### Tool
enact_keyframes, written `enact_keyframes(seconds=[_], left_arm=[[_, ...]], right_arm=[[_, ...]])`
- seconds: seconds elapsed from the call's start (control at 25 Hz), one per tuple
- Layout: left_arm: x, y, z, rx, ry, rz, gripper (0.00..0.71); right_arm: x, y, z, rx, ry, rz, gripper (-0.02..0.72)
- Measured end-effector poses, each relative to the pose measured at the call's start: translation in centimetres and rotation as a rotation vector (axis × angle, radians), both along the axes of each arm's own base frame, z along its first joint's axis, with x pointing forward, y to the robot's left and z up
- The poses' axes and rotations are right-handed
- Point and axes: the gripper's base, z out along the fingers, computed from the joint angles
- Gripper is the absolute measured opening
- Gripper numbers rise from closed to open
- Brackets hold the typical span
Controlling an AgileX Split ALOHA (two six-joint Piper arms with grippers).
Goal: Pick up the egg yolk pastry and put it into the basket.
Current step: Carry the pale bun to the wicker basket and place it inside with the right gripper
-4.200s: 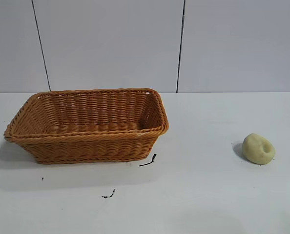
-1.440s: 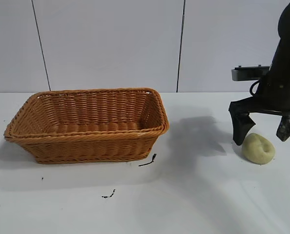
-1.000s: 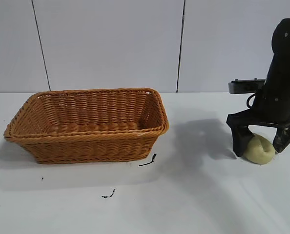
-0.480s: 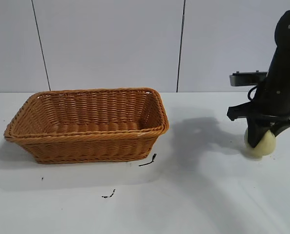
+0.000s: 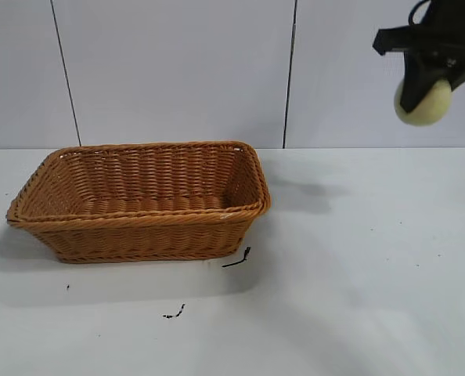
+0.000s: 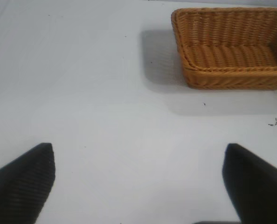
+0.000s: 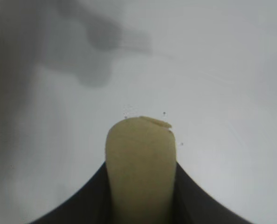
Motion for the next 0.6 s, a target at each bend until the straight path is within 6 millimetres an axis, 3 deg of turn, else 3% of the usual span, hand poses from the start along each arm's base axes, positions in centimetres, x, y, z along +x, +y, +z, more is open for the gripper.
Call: enact_keyframes(seconds=[0.12,0.32,0.48,0.6], left_arm=[[0.0,0.0,0.0,0.000,0.000,0.000,0.696],[0.0,0.0,0.0,0.000,0.000,0.000,0.696],[0.0,0.0,0.0,0.000,0.000,0.000,0.696],[0.0,0.0,0.0,0.000,0.000,0.000,0.696]], right_arm=[[1.1,3.5,0.7,0.002,-0.025,0.079,0.165],[2.0,11.3,0.1,0.007,-0.038,0.243,0.165],[1.4,17.7,-1.0,0.020,-0.060,0.369,0.165],[0.8,21.7,-3.2,0.029,-0.067,0.441,0.165]])
